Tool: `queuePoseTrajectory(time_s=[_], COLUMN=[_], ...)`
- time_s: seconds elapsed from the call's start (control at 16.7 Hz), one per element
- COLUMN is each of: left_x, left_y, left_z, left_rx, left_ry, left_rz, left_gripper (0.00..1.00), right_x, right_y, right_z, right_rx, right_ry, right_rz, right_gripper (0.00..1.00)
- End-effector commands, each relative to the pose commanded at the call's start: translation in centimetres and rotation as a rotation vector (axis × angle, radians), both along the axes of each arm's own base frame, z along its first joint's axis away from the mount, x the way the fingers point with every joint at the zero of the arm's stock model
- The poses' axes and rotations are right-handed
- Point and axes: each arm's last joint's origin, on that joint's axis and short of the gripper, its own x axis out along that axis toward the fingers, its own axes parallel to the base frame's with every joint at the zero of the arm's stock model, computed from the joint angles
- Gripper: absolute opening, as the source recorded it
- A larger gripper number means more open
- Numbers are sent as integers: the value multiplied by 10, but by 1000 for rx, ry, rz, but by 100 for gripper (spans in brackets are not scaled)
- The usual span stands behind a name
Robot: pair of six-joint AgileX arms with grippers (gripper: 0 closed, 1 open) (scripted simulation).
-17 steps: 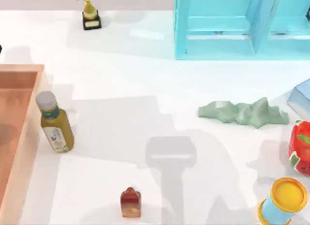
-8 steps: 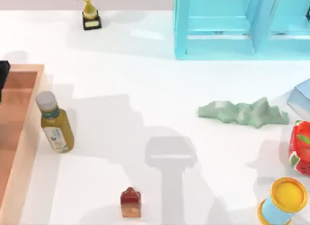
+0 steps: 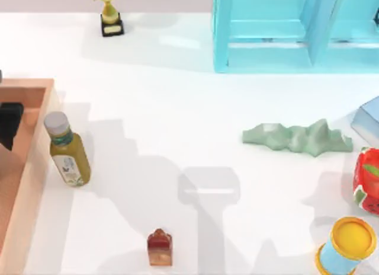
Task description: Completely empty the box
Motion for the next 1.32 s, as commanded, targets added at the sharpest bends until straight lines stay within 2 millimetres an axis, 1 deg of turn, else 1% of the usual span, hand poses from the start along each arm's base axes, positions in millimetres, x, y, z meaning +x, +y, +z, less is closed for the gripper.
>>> queuePoseTrajectory(time_s=[0.18,0.96,1.02,1.32], left_x=[0,0,0,0], left_y=[0,0,0,0], left_z=[0,0,0,0], left_rx=[0,0,0,0], left_ry=[0,0,0,0], left_rz=[0,0,0,0], left_gripper=[100,2,0,0], right_x=[0,0,0,0], right_y=[0,0,0,0], right_z=[0,0,0,0], right_rx=[0,0,0,0], right_ry=[0,0,0,0], right_rz=[0,0,0,0], right_gripper=[100,100,100,100])
